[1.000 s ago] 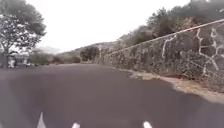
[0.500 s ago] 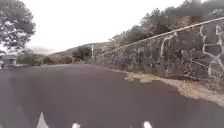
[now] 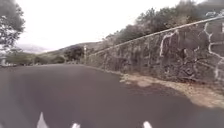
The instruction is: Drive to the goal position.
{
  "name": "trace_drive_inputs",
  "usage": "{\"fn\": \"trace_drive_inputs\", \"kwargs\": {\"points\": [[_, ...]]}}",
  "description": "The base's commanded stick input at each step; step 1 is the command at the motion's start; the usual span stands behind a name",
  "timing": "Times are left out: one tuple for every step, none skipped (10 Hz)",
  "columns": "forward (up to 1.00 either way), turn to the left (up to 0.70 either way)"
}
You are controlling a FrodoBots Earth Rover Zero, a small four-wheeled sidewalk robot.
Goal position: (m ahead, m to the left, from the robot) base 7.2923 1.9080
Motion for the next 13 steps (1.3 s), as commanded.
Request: {"fn": "trace_drive_inputs", "kwargs": {"points": [[1.00,0.00],[1.00,0.00],[1.00,0.00],[1.00,0.00],[1.00,0.00],[1.00,0.00],[1.00,0.00],[1.00,0.00],[1.00,0.05],[1.00,0.20],[1.00,0.36],[1.00,0.00],[1.00,0.00]]}}
